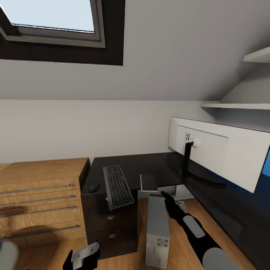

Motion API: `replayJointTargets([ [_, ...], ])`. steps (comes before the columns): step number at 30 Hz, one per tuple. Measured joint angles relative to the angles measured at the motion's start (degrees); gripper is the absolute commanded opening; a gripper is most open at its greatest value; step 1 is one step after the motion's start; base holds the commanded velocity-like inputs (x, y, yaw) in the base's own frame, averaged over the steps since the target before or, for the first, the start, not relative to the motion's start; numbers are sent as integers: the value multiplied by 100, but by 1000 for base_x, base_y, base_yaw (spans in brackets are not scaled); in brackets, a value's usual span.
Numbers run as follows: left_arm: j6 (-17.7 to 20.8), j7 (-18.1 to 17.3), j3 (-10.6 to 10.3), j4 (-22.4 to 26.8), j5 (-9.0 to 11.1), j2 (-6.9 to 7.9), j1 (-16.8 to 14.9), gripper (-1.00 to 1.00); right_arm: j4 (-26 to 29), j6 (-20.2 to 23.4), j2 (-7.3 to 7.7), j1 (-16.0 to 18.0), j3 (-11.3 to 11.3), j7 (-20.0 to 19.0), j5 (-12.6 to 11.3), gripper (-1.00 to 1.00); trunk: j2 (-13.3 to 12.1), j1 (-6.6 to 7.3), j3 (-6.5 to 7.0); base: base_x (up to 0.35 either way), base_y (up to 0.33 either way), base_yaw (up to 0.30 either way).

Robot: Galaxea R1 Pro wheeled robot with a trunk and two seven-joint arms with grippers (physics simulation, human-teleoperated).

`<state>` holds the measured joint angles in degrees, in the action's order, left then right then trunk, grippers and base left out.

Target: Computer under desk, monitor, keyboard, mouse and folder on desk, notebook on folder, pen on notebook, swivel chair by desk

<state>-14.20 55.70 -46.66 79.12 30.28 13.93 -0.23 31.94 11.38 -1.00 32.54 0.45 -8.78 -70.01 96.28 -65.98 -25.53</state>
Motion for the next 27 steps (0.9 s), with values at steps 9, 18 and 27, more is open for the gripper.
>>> replayJointTargets([
  [9,5,7,0,-1,-1,0,0,100,-278,-928,-71,-28,165,188,708,100,-361,198,161,0,0,0],
  [18,11,4,9,-10,1,0,0,100,-1797,-2175,-86,-45,177,156,1737,100,-722,395,323,0,0,0],
  [27,17,0,9,-44,5,-15,0,100,-2676,-2982,-92,-47,184,25,1932,100,-1083,593,485,0,0,0],
])
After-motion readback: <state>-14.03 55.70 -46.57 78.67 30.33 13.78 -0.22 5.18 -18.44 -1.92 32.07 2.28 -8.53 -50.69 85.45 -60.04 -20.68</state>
